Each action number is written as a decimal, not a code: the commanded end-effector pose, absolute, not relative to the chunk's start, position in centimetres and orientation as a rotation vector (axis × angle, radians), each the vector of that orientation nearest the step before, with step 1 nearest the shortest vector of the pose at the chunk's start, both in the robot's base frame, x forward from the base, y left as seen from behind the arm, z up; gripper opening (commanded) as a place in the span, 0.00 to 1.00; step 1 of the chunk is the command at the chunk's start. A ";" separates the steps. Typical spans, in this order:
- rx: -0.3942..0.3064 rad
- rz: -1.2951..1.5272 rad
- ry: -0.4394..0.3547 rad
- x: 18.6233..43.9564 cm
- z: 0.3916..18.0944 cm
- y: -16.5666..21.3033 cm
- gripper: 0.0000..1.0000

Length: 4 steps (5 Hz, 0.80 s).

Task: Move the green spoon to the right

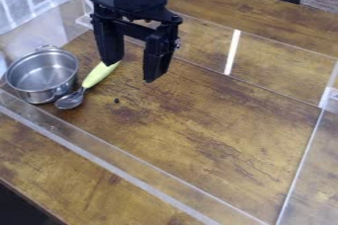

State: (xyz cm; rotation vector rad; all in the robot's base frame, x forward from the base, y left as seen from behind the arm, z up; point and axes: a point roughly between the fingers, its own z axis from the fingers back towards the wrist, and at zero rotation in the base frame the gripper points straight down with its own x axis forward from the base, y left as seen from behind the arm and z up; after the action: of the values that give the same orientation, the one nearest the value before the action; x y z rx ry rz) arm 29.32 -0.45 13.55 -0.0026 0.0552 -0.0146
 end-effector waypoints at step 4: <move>0.061 0.051 0.008 29.9 8.8 5.8 1.00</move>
State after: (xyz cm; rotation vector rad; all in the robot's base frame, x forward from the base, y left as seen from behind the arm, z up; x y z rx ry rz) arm 29.76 5.35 7.90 0.0538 0.0400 0.0437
